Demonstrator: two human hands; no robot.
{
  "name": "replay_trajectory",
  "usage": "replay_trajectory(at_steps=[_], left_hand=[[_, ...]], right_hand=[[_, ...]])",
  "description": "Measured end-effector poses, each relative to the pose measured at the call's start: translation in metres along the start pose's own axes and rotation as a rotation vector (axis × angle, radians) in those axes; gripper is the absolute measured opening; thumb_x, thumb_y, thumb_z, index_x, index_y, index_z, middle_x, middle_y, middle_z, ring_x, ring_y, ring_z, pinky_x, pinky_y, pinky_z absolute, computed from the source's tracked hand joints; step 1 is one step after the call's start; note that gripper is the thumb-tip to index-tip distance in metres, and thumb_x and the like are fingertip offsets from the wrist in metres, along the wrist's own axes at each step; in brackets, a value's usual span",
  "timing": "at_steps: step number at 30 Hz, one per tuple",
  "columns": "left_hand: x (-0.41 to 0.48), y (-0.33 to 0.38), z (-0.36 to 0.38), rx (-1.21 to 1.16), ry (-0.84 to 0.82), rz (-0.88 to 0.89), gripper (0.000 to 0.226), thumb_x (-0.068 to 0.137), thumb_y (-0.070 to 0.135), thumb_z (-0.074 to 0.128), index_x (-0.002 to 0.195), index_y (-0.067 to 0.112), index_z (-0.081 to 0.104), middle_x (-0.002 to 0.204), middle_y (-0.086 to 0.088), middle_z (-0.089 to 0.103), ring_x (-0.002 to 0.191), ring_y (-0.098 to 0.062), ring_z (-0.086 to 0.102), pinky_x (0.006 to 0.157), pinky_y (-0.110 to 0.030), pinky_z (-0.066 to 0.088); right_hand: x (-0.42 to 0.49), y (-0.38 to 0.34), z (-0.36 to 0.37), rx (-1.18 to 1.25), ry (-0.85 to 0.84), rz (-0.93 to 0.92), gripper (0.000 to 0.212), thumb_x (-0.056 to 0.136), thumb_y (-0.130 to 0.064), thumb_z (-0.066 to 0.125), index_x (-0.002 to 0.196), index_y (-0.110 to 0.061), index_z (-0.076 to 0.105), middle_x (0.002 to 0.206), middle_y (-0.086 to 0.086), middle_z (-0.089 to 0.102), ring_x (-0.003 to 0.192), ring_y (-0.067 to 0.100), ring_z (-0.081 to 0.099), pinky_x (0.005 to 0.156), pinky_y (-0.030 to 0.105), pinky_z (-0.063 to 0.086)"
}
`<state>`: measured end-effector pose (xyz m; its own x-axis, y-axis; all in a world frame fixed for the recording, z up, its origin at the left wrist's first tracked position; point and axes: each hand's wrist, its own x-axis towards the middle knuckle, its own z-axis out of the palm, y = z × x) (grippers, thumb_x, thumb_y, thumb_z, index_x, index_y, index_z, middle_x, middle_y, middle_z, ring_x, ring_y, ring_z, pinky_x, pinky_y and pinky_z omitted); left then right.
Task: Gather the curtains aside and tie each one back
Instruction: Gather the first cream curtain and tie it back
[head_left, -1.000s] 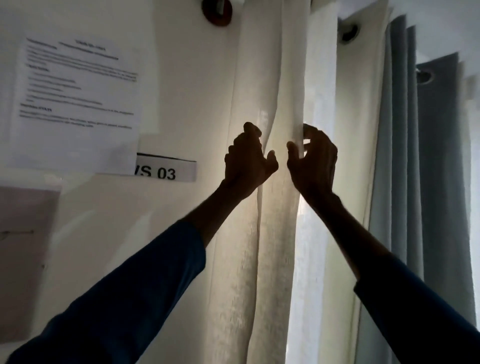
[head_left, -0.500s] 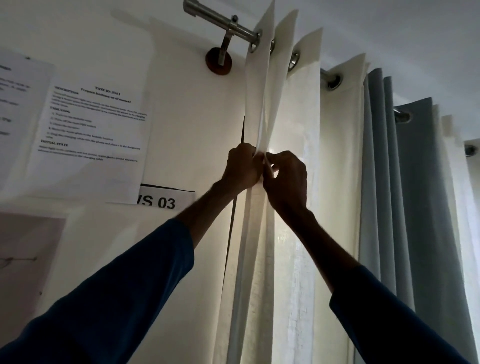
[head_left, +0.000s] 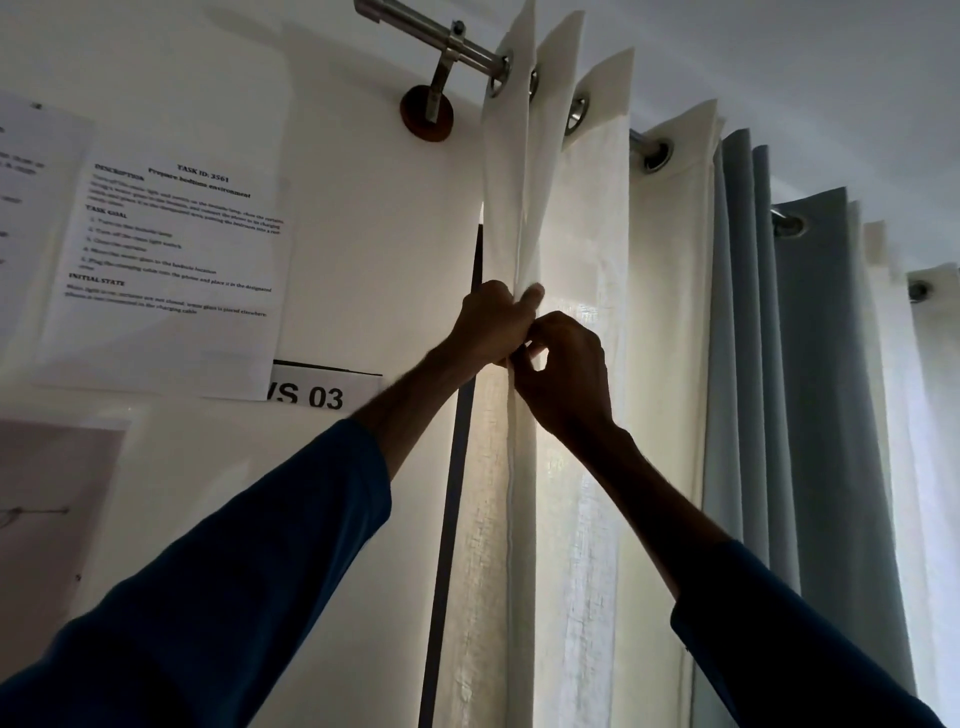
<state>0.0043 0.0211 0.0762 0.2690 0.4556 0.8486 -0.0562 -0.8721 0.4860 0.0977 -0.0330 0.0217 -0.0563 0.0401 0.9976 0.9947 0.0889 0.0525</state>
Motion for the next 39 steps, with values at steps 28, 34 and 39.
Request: replay_trajectory(at_steps=[28,34,39], left_hand=[[0.011,-0.029,-0.027,0.528,0.020,0.190,0.020,0.097,0.012,0.054,0.096,-0.008,0.058,0.109,-0.024,0.063,0.099,-0.035,0.061,0.074,-0.027,0.041],[0.012,-0.028,-0.022,0.659,-0.037,0.263,0.025,0.099,0.017,0.051,0.076,0.008,0.051,0.113,-0.021,0.063,0.107,-0.035,0.061,0.078,-0.025,0.038],[0.009,-0.027,-0.012,0.570,-0.026,0.302,0.024,0.098,0.012,0.053,0.108,-0.009,0.058,0.113,-0.024,0.063,0.104,-0.038,0.061,0.086,-0.035,0.048]], right_hand=[[0.043,-0.016,0.010,-0.079,-0.010,0.146,0.032,0.068,0.004,0.048,0.056,-0.013,0.025,0.049,0.000,0.021,0.051,0.020,0.015,0.047,0.032,0.014],[0.040,-0.023,0.004,-0.104,-0.061,0.035,0.027,0.071,0.000,0.052,0.056,-0.013,0.033,0.050,0.001,0.028,0.056,0.026,0.023,0.050,0.034,0.018],[0.029,0.005,-0.015,-0.177,-0.041,0.066,0.012,0.074,0.006,0.048,0.065,-0.001,0.046,0.057,0.018,0.036,0.062,0.029,0.024,0.053,0.039,0.030]])
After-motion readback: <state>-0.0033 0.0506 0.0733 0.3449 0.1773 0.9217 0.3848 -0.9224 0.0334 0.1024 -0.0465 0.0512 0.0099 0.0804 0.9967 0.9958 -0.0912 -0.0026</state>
